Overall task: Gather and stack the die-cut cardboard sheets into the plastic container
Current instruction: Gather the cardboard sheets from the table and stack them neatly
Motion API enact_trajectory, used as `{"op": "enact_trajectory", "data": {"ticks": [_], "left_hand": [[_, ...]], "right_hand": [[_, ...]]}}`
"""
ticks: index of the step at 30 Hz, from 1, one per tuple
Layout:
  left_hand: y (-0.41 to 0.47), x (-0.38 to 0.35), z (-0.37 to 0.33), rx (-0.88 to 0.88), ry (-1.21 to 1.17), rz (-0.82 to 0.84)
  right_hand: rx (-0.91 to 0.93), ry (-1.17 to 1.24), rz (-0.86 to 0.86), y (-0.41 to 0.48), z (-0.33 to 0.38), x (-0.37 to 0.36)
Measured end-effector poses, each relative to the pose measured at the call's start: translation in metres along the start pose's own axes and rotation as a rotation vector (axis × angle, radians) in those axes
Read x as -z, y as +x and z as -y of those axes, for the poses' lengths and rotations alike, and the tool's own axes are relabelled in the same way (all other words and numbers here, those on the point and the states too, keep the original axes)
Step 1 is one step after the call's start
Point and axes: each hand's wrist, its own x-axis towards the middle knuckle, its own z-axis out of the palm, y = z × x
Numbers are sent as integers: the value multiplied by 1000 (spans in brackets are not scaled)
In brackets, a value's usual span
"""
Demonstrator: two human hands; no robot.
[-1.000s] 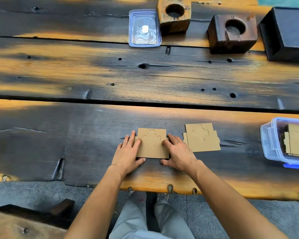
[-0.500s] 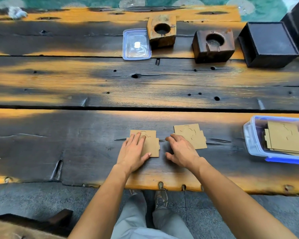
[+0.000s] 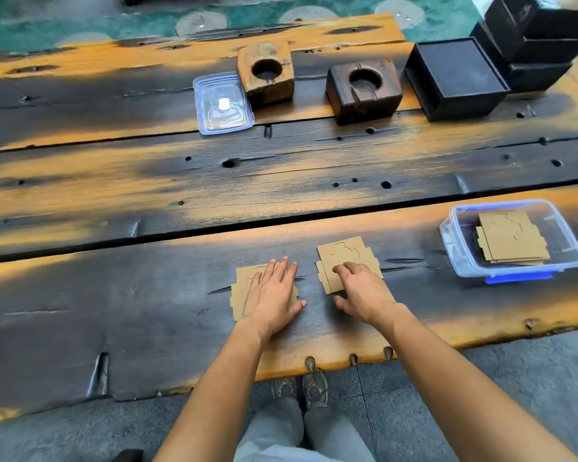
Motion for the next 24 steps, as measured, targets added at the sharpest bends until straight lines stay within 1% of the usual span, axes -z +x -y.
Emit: {"op": "enact_trajectory", "data": {"ticks": [5, 11, 16, 24], "left_hand": [[8, 0, -3, -47, 16, 38], [15, -14, -16, -62, -3, 84], [24, -26, -36, -59, -28, 93], [53, -34, -65, 6, -48, 74]], "right_hand": [[-76, 30, -1, -7, -7, -7], [-98, 27, 31, -9, -21, -12], [-71, 24, 36, -2, -42, -15], [25, -28, 79, 28, -89, -8]]}}
